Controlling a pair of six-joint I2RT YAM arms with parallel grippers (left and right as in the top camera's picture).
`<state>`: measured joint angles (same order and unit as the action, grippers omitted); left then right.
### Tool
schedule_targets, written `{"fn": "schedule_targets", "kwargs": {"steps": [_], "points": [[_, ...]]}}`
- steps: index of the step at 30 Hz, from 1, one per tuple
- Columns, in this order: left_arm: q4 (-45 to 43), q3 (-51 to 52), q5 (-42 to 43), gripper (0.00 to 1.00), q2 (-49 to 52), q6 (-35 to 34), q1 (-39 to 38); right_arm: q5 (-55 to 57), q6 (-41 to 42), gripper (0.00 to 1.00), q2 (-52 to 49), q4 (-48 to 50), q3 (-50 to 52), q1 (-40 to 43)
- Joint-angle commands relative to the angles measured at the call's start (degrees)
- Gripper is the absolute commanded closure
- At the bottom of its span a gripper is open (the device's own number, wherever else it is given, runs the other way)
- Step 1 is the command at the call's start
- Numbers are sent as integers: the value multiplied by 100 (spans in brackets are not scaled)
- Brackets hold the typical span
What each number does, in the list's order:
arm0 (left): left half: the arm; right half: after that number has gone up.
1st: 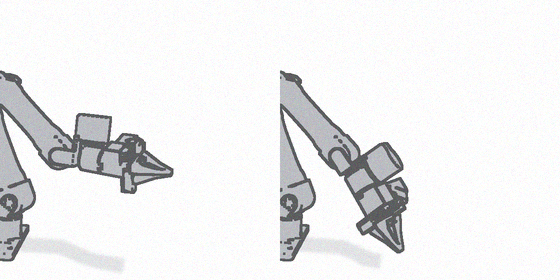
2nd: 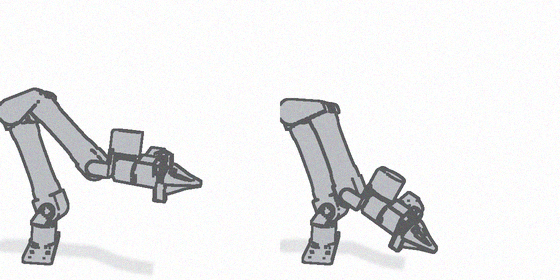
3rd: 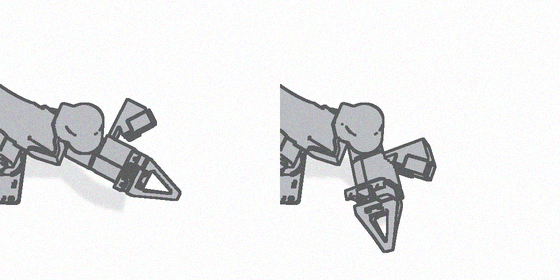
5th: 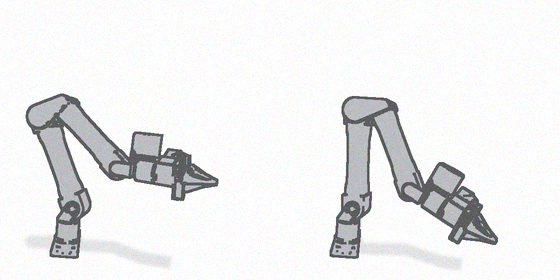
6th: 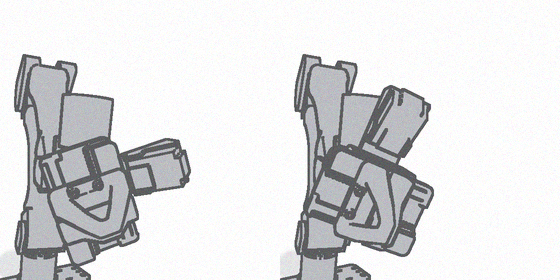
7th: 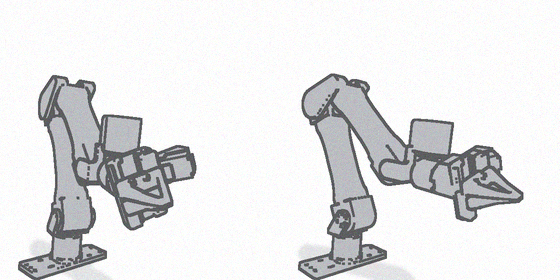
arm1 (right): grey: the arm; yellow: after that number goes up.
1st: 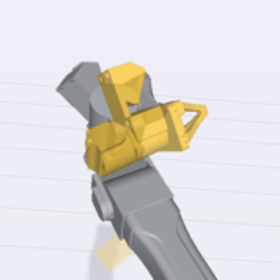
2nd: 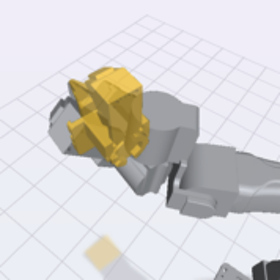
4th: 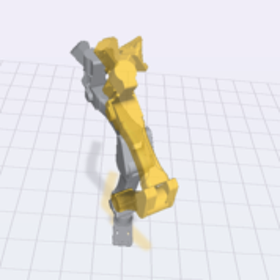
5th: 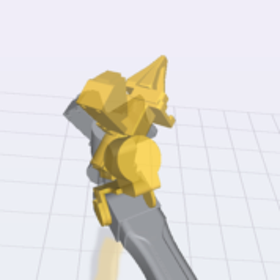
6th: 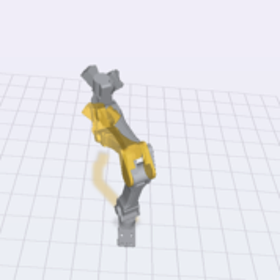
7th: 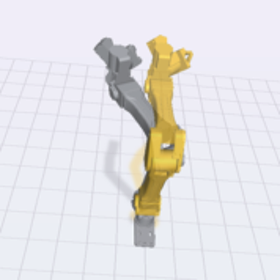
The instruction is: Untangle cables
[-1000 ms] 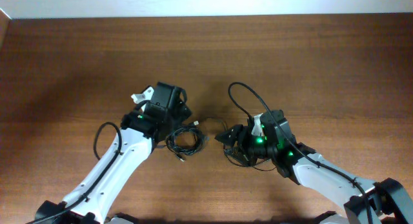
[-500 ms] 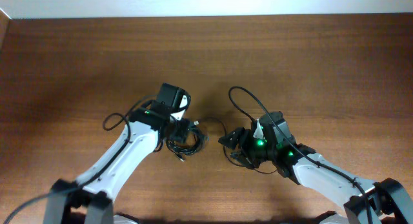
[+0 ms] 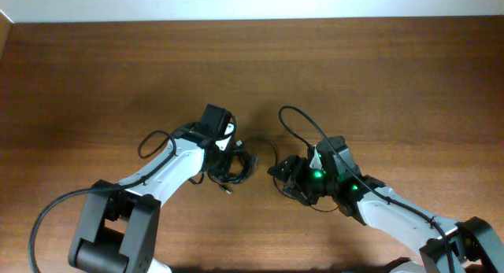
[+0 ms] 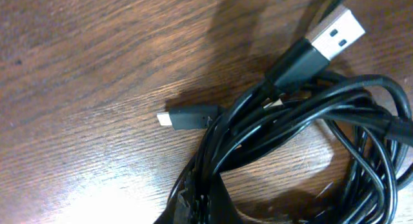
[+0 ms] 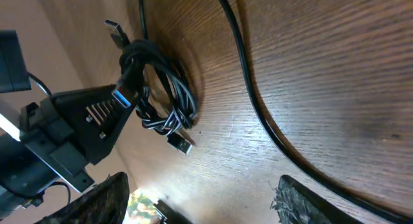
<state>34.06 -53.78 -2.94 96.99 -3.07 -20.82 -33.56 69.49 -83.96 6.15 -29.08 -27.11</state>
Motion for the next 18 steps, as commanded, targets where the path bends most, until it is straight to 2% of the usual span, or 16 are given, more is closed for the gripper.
{"fn": "schedule_targets", "kwargs": {"steps": [1,3,4,9,11,14,16,17,18], "points": [[2,-111,142,100,-74,-1550,37,125,-184,27,-31,-2,13,-37],[-20,-258,706,100,-205,-2527,37,98,-184,27,-31,-2,13,-37],[-72,-304,1119,100,-260,-2723,37,81,-179,27,-31,0,13,-37],[-455,-319,3075,100,-339,-2778,37,83,-179,26,-31,4,13,-37],[-490,-319,3471,100,-339,-2830,37,81,-177,27,-31,4,13,-37],[-522,-319,3807,100,-339,-3423,37,87,-173,27,-31,11,13,-37],[-662,-319,4177,100,-339,-3425,37,109,-155,28,-31,83,13,-37],[-699,-319,4391,100,-339,-3423,37,138,-157,33,-31,179,13,-37],[-717,-319,4538,100,-339,-3423,37,177,-155,49,-31,264,13,-37]]}}
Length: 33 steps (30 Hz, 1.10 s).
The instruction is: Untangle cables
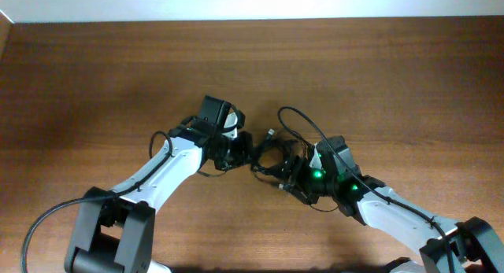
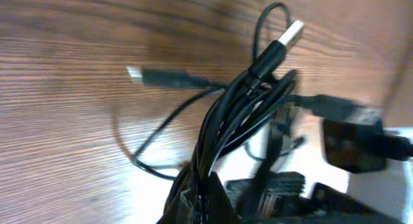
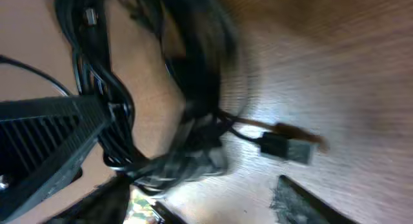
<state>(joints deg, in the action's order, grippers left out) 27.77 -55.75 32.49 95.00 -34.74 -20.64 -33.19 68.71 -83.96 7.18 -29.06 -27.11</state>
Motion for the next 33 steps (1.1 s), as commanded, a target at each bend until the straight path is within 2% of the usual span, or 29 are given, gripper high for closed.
{"fn": "schedule_targets", "kwargs": {"steps": [1,4,7,11,17,18,19,20,23,25,28,29,30,31,33], "points": [[-111,-122,1154,100,-140,-254,20,166,-76,60,-31,254,11,-37],[-173,-122,1353,100,-140,61,28,284,-111,96,-31,332,11,-35],[-181,-122,1318,100,-140,400,188,286,-553,96,-31,330,11,-26],[-380,-122,1342,100,-140,275,590,83,-1237,96,-31,258,11,-26],[-391,-120,1314,100,-138,-1563,1331,87,-1261,94,-31,-387,11,-24],[-389,-120,1314,100,-138,-1816,1390,87,-1261,73,-31,-387,11,-26],[-382,-120,1311,97,-138,-1961,1412,90,-1259,65,-31,-378,11,-24],[-374,-120,1255,85,-138,-2050,1410,90,-1259,62,-31,-376,11,-24],[-177,-120,603,33,-138,-1998,1316,90,-1259,57,-31,-378,11,-26],[50,-120,-70,21,-138,-1464,1257,90,-1259,55,-31,-378,11,-26],[302,-120,-988,14,-138,-365,1217,90,-1259,51,-31,-378,11,-26],[293,-120,-1128,16,-138,105,1217,92,-1259,50,-31,-380,11,-26],[289,-120,-1342,24,-138,820,1217,96,-1259,48,-31,-380,11,-26],[269,-120,-1506,25,-138,1344,1217,160,-1259,48,-31,-380,11,-26],[210,-120,-1840,33,-138,1665,1217,260,-1257,47,-31,-378,11,-26]]}}
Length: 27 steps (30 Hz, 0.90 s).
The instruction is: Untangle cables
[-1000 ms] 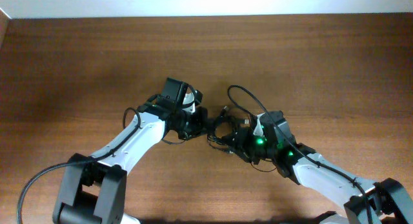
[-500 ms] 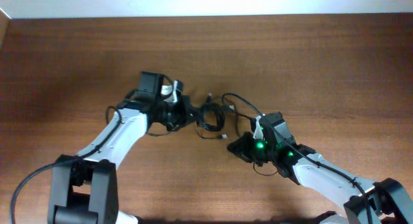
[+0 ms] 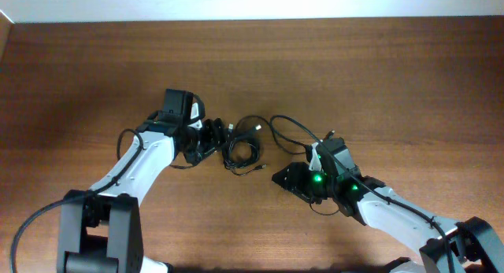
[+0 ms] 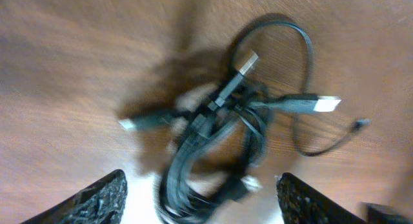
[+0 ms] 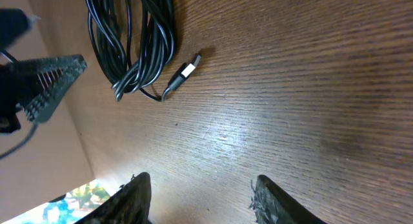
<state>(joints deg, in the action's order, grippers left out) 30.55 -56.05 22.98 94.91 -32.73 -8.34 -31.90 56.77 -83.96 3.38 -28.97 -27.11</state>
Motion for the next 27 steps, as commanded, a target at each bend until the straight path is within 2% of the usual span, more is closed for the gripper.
{"fn": "schedule_targets", "kwargs": {"steps": [1,2,3,6,7,8,9,10,14,17,20,25,27], "points": [[-120,-90,-957,44,-129,1464,-13,138,-63,47,-31,2,2,-26],[-186,-90,-951,55,-129,1462,-13,138,-63,47,-31,2,2,-26],[-243,-90,-949,60,-129,1462,-20,138,-63,46,-31,2,2,-26],[-291,-90,-920,63,-129,1565,-133,173,-63,43,-31,0,2,-26],[-306,-90,-909,62,-129,1829,-223,205,-63,42,-31,0,2,-26],[-343,-90,-911,54,-129,2190,-343,223,-63,41,-31,2,2,-26],[-422,-90,-922,38,-129,2553,-479,223,-63,41,-31,2,2,-26],[-498,-90,-968,36,-129,2769,-570,225,-63,40,-31,2,2,-26],[-741,-90,-1989,39,-81,2935,-951,225,-63,36,-31,0,2,-26],[-780,-90,-2068,40,70,2935,-1117,225,-63,35,-31,0,2,-26],[-804,-90,-2124,50,376,2927,-1202,223,-63,35,-31,-2,2,-26],[-979,-90,-2321,53,817,2568,-1202,223,-63,34,-31,-2,2,-26],[-1001,-90,-2319,57,981,2509,-1202,225,-63,34,-31,-2,2,-26]]}}
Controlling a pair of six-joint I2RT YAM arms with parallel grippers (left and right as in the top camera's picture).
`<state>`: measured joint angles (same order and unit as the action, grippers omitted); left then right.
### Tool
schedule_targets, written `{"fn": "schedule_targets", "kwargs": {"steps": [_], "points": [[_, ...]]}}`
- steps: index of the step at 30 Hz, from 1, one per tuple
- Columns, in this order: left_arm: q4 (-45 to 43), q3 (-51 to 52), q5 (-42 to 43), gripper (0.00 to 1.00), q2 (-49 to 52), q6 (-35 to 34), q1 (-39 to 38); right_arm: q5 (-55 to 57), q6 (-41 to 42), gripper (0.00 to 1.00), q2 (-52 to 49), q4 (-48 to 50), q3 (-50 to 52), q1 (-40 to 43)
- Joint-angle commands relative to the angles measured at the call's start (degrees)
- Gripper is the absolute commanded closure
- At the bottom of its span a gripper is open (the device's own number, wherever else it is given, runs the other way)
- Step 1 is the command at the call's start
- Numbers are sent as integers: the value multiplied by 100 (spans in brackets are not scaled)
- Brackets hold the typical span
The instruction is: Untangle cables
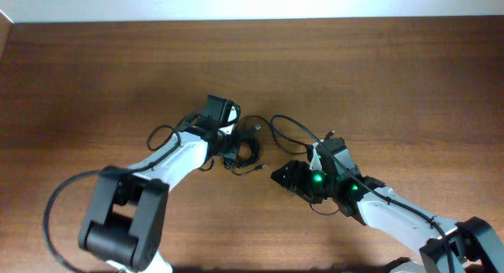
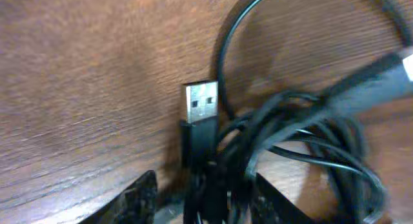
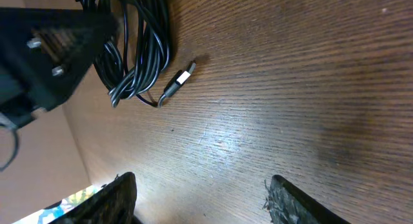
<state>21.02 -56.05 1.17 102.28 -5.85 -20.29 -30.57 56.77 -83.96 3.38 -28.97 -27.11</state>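
A tangled bundle of black cables (image 1: 246,151) lies on the wooden table (image 1: 378,76) between the two arms. My left gripper (image 1: 231,147) is at its left side. In the left wrist view the left gripper (image 2: 205,192) is open, its fingers (image 2: 139,198) either side of several strands, with a USB-A plug (image 2: 201,102) just ahead. My right gripper (image 1: 279,177) sits right of the bundle. In its own view the right gripper (image 3: 206,198) is open and empty, with the bundle (image 3: 135,50) and a small plug (image 3: 177,82) ahead of it.
Another black cable (image 1: 295,130) curves from beside the bundle toward the right arm's wrist. The table's back edge meets a pale wall (image 1: 252,1) at the top.
My left gripper was open and off to the left of the bundle. Now it is up against the bundle, with strands between its fingers. The right gripper has barely moved and stands slightly wider.
First my left gripper was shut on the bundle, with the right gripper open nearby. Then the bundle hung from the left gripper close against the right one. Later it lay on the table with both grippers open and apart; now the left has returned to it.
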Motion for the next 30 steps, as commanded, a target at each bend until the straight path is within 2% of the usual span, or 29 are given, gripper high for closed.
{"fn": "schedule_targets", "kwargs": {"steps": [1,2,4,7,11,13,16,24,27,30], "points": [[-59,-90,-136,79,297,-188,-7,92,-63,34,-31,0,2,-26],[-63,-92,-138,100,302,-293,-7,92,-66,34,-31,-2,2,-26],[-52,-144,-138,100,219,-715,-7,92,-68,34,-31,-17,2,-26],[302,-317,-133,100,-155,-1801,-7,81,-85,34,-31,-11,2,-26],[826,-411,-46,100,-662,-2618,-7,-492,-81,34,-31,254,2,-26],[1003,-411,289,100,-975,-2938,-7,-944,9,34,-31,640,2,-26],[1038,-411,817,100,-1196,-2951,-9,-1349,713,34,-31,1309,2,-28],[1060,-409,826,100,-1198,-2927,-9,-793,2068,35,-31,1558,2,-31],[1062,-407,929,100,-1198,-2883,-114,-345,2133,35,-31,1993,2,-33],[1056,-407,1526,100,-1198,-2883,-243,7,2157,35,-31,2188,2,-33]]}}
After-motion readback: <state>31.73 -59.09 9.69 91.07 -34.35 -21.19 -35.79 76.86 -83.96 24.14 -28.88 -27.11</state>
